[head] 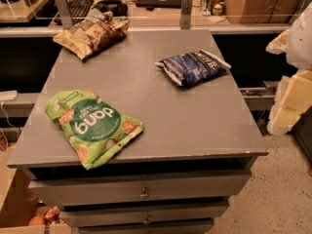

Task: Pick brown chip bag

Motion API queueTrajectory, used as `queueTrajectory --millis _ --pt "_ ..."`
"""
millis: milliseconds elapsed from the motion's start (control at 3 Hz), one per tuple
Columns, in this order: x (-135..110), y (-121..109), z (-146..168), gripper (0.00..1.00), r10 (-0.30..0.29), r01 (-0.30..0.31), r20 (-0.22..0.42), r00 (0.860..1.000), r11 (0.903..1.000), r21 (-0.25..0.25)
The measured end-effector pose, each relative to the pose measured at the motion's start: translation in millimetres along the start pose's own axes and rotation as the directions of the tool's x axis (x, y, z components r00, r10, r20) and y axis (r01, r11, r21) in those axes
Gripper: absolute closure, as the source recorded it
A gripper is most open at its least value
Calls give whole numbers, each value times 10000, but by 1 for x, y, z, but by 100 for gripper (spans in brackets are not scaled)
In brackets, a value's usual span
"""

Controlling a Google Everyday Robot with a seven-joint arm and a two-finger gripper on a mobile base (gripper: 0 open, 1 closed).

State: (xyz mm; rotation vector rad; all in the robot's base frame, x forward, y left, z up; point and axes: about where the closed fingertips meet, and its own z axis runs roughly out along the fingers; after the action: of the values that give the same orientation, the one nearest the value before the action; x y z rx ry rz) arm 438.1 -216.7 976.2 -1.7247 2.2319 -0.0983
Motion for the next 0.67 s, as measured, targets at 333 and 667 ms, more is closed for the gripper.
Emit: queueTrajectory --millis 333,667 --pt "0 0 0 0 0 0 1 10000 10000 2" --pt "-33 -19 19 0 -488 488 529 9974 9988 7"
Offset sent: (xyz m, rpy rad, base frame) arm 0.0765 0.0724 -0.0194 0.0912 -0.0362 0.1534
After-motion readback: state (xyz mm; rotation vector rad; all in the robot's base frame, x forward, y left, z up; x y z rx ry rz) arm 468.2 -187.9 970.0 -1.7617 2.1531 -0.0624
